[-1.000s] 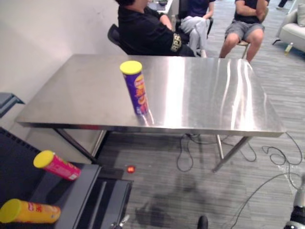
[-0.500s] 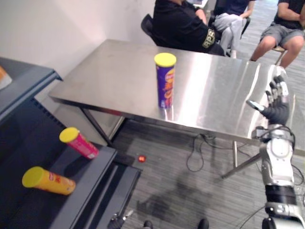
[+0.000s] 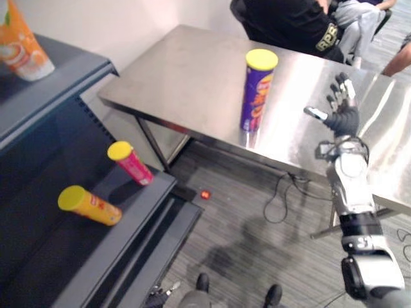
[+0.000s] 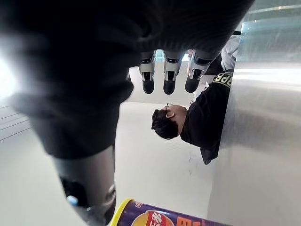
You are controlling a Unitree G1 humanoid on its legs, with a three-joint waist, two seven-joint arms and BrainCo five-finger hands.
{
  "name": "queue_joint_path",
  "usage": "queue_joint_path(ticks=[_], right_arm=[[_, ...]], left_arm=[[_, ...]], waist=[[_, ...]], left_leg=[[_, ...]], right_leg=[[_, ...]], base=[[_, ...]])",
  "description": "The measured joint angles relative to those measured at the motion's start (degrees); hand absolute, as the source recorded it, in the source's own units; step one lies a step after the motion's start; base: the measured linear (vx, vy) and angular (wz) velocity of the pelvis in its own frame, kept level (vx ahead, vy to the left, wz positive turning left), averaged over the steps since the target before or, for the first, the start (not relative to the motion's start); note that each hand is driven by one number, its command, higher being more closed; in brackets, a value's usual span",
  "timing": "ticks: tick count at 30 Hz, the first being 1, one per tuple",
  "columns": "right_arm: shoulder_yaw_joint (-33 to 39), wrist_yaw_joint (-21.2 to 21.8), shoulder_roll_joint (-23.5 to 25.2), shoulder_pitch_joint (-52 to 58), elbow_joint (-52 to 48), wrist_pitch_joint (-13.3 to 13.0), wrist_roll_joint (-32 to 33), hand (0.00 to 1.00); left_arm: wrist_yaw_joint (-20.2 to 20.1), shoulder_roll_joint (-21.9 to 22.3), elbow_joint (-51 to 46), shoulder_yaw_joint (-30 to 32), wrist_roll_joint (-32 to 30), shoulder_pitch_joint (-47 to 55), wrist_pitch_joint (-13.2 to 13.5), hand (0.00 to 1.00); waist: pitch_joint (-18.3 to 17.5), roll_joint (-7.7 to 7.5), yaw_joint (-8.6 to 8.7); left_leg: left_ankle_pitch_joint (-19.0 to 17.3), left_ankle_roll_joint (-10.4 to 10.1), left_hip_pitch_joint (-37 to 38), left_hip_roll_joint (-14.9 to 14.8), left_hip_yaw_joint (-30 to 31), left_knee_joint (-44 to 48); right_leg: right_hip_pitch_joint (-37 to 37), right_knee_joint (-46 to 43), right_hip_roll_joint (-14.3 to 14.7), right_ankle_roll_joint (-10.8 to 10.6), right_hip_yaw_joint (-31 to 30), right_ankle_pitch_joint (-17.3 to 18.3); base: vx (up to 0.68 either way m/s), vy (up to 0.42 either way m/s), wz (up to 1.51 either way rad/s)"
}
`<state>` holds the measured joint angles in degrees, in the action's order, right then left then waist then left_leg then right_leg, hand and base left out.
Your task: Put the gum and the chips on the shelf.
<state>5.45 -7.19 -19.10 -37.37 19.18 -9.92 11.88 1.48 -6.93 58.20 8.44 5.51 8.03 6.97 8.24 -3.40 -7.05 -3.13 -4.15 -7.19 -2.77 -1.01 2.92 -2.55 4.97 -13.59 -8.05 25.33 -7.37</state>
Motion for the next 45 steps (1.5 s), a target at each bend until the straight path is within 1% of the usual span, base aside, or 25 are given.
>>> queue_joint_path(ticks=[2,5,7,10,14,19,21,25,27,29,31,37,42,43,45], right_arm=[[-0.7,-0.2,0.0,-2.2,1.7,0.1,0.5,0.0],[-1.6,-0.5,0.0,-4.5,2.8,1.3,0.6,0.0],[-2.1,-0.9,0.0,-6.5,4.4,1.8,0.6,0.0],[-2.6,-1.3,0.0,-9.4,4.8,1.8,0.6,0.0],[-3.9,-1.2,0.1,-11.8,6.3,1.9,0.6,0.0],[-4.2,-1.1,0.8,-12.3,6.5,2.2,0.6,0.0],[-4.2,-1.0,2.0,-13.3,6.6,2.2,0.6,0.0],[-5.3,-0.9,2.3,-14.7,8.4,2.3,0.6,0.0],[-6.1,-0.8,2.3,-15.1,8.5,2.3,0.6,0.0],[-6.3,-0.3,2.3,-15.5,8.5,2.3,0.6,0.0],[-6.5,0.0,2.5,-15.9,8.7,2.3,0.6,0.0],[-6.5,0.0,3.9,-17.5,9.1,2.3,0.6,0.0],[-6.9,-0.1,3.9,-18.3,11.0,2.7,0.6,0.0],[-6.9,-0.1,3.9,-18.4,11.0,3.1,0.6,0.0],[-7.0,-0.2,4.0,-19.4,12.0,3.6,0.6,0.0]], left_arm=[[0.0,-0.1,0.0,-0.2,0.0,-0.1,0.0,0.0],[0.3,0.0,0.0,-0.2,0.5,-0.4,0.0,0.0],[0.5,-0.1,0.0,-0.2,0.6,-0.5,0.0,0.0],[0.6,-0.3,0.0,-0.2,0.6,-1.1,0.0,0.0],[0.7,-0.4,-0.1,-0.2,0.9,-1.3,0.0,0.0],[0.8,-0.4,-0.2,-0.2,0.9,-1.3,0.0,0.0],[0.7,-0.4,-0.4,-0.2,0.9,-1.3,0.0,0.0],[0.8,-0.5,-0.7,-0.2,0.9,-1.3,0.0,0.0],[0.8,-0.4,-0.9,-0.2,0.9,-1.3,0.0,0.0],[0.9,-0.4,-1.3,-0.2,0.9,-1.4,0.0,0.0],[0.9,-0.4,-1.3,-0.2,0.9,-1.5,0.0,0.0],[1.0,-0.4,-1.3,-0.2,0.9,-1.6,0.0,0.0],[1.2,-0.7,-1.4,-0.1,1.0,-1.9,0.0,0.0],[1.4,-0.7,-1.5,-0.2,1.0,-2.1,0.0,0.0],[1.9,-0.7,-1.8,-0.2,1.1,-2.1,0.0,0.0]], waist=[[0.1,-0.12,-0.33],[0.3,-0.22,-1.11],[0.5,-0.35,-1.17],[1.5,-0.74,-1.2],[1.7,-1.0,-1.28],[1.8,-1.13,-1.56],[2.2,-1.22,-1.5],[2.3,-1.36,-1.68],[2.4,-1.39,-1.9],[2.4,-1.5,-2.61],[2.5,-1.62,-2.78],[2.5,-1.68,-2.79],[3.1,-2.55,-3.54],[3.4,-2.68,-3.91],[3.5,-2.82,-4.08]], left_leg=[[0.6,0.0,-0.5,0.0,0.1,-0.6],[1.1,-0.1,-0.8,-0.1,0.1,-0.9],[1.1,-0.1,-0.8,-0.2,0.1,-0.9],[1.2,-0.2,-0.9,-0.4,0.0,-0.9],[1.6,-0.3,-1.1,-0.6,0.0,-1.4],[1.7,-0.4,-1.1,-0.9,-0.3,-1.8],[1.7,-0.4,-1.1,-1.0,-0.8,-1.8],[1.7,-0.4,-1.1,-1.0,-0.8,-1.8],[1.7,-0.4,-1.1,-1.1,-0.8,-1.8],[1.7,-0.4,-1.1,-1.1,-0.8,-1.8],[1.7,-0.4,-1.2,-1.1,-0.7,-1.8],[1.8,-0.5,-1.5,-1.1,-0.3,-1.8],[1.9,-0.6,-1.7,-1.2,-0.1,-1.8],[1.9,-0.6,-1.8,-1.2,-0.1,-1.8],[2.0,-0.6,-2.0,-1.1,0.2,-1.8]], right_leg=[[-0.6,0.1,0.0,0.0,0.0,0.0],[-1.1,0.1,0.2,0.0,-0.1,0.0],[-1.1,0.1,0.3,0.0,-0.1,0.0],[-1.2,0.2,0.4,0.0,-0.2,0.0],[-1.3,0.8,0.6,0.0,-0.2,0.0],[-1.7,1.0,1.1,0.0,-0.6,0.0],[-2.0,1.0,1.2,0.0,-0.9,0.0],[-2.0,1.0,1.2,0.0,-0.9,0.0],[-2.0,1.0,1.2,0.0,-0.9,0.0],[-1.9,1.1,1.2,0.0,-0.9,0.0],[-1.9,1.1,1.2,0.0,-0.8,0.0],[-2.0,1.1,1.3,0.0,-0.6,0.0],[-2.1,1.1,1.4,0.0,-0.5,0.0],[-2.1,1.1,1.4,0.0,-0.5,0.0],[-2.2,1.1,1.4,0.0,-0.2,0.0]], base=[[-0.03,-0.012,0.04],[0.0,0.0,0.0],[0.0,0.0,0.0],[0.0,0.0,0.0],[0.0,0.0,0.0],[0.01,-0.003,-0.02],[0.01,-0.005,-0.09],[0.0,0.0,-0.01],[0.0,0.0,0.0],[0.0,0.0,0.0],[0.0,0.0,0.0],[0.0,0.0,0.02],[0.0,0.0,0.01],[0.0,0.0,0.0],[0.0,0.0,0.07]])
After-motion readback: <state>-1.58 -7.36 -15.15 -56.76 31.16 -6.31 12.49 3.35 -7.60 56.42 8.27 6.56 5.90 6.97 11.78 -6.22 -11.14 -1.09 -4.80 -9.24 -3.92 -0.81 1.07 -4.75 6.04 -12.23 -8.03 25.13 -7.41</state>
